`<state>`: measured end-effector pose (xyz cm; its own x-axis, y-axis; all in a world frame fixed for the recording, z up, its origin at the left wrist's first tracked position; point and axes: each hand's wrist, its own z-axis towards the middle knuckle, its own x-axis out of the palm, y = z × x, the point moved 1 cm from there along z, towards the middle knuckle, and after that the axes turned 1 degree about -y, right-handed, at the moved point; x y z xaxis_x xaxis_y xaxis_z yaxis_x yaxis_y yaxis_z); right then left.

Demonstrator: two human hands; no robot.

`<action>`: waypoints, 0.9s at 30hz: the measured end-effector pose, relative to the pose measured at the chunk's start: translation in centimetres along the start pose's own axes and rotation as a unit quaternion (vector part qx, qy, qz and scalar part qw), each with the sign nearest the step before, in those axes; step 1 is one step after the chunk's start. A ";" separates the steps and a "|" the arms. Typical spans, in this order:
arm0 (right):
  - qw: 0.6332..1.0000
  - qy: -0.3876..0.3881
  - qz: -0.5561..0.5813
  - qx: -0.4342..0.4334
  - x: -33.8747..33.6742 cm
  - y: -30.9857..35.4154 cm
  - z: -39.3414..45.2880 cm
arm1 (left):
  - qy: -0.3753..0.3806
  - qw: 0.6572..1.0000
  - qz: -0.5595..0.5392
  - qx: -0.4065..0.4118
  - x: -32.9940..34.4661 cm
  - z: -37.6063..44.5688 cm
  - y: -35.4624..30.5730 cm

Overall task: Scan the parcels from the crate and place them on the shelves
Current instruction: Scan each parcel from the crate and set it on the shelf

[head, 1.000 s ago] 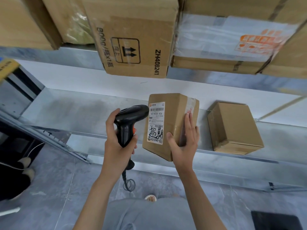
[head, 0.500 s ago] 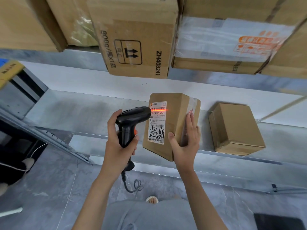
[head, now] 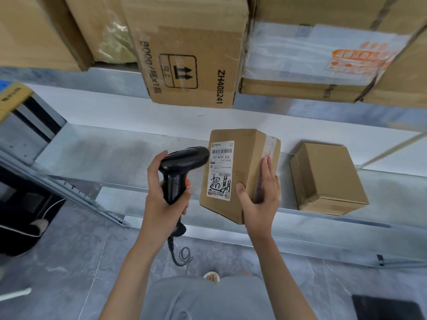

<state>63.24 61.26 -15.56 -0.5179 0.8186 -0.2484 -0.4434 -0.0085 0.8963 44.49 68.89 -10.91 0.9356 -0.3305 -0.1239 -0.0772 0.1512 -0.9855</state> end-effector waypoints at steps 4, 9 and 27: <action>1.000 -0.009 0.013 0.017 -0.7 -0.1 0.2 | 0.003 1.000 -0.001 -0.001 0.4 0.2 -0.2; 0.998 -0.029 0.054 0.035 -2.2 0.0 1.1 | 0.015 1.000 0.000 0.008 1.7 0.5 -0.6; 0.961 -0.235 0.109 0.097 -22.9 -1.1 2.9 | 0.246 0.964 -0.018 0.101 21.2 -0.5 -6.4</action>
<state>77.73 44.22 -9.79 -0.1751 0.9789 0.1049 -0.1938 -0.1388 0.9712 64.61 60.46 -7.24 0.6560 -0.7330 -0.1798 0.0665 0.2935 -0.9537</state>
